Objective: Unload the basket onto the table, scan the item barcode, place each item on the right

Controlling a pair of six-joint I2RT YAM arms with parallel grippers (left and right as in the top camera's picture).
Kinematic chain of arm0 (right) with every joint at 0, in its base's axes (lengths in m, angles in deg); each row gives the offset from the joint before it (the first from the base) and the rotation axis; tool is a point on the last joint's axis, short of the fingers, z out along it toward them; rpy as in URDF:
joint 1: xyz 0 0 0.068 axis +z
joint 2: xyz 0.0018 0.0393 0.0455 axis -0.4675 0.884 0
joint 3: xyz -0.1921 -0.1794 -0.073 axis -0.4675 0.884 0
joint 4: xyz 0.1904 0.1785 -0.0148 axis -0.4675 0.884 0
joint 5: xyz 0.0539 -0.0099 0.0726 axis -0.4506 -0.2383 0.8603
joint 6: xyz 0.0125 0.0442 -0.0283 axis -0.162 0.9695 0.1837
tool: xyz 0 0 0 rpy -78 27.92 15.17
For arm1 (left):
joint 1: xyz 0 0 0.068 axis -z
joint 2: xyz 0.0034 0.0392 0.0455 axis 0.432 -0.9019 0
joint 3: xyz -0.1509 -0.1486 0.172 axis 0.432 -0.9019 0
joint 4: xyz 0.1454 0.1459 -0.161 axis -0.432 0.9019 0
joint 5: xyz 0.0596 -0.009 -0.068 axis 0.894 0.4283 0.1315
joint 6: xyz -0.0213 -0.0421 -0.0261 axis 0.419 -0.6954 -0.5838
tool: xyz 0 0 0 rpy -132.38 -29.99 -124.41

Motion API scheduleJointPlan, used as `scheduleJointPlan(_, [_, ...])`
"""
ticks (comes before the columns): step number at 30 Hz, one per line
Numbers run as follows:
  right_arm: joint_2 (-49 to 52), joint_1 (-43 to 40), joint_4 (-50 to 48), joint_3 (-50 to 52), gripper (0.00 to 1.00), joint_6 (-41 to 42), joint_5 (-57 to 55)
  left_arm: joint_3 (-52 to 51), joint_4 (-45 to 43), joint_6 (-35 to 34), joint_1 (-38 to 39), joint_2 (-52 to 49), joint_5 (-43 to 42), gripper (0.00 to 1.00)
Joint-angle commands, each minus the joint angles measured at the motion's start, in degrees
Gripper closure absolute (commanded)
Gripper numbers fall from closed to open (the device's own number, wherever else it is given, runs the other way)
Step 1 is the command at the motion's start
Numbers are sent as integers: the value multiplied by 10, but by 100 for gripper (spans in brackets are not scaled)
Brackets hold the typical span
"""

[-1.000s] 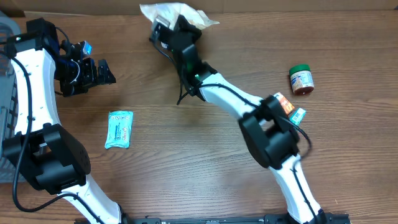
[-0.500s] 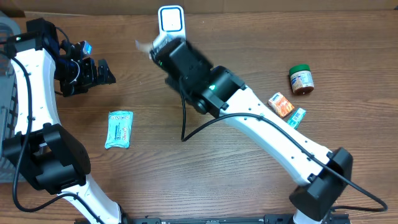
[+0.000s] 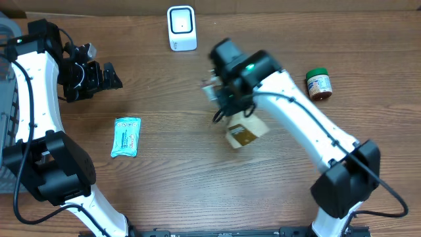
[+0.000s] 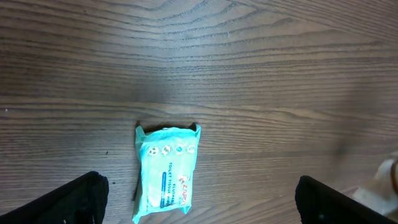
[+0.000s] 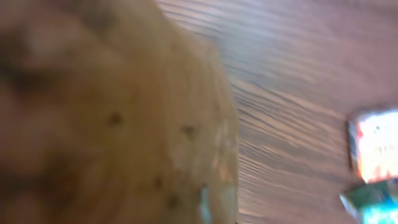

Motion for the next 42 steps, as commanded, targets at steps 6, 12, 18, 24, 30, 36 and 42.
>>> scheduleJointPlan(6, [10,-160,-61,122,96,19,3,10,0,-2,-2,14,0,0])
scheduleJointPlan(12, [12,-222,-68,135,68,19,4,10,0,-2,-2,14,0,0])
scheduleJointPlan(18, [12,-237,-56,130,18,19,8,10,0,-2,-2,14,0,0])
scheduleJointPlan(24, [12,-237,6,86,13,20,6,10,0,-2,-2,14,0,1])
scheduleJointPlan(30, [12,-230,20,29,14,19,161,10,0,-2,-2,14,0,0])
scheduleJointPlan(36, [12,-195,-46,31,15,20,271,10,0,-2,-2,14,0,1])
scheduleJointPlan(42, [13,-127,-156,51,12,99,264,10,0,-2,-2,14,0,0])
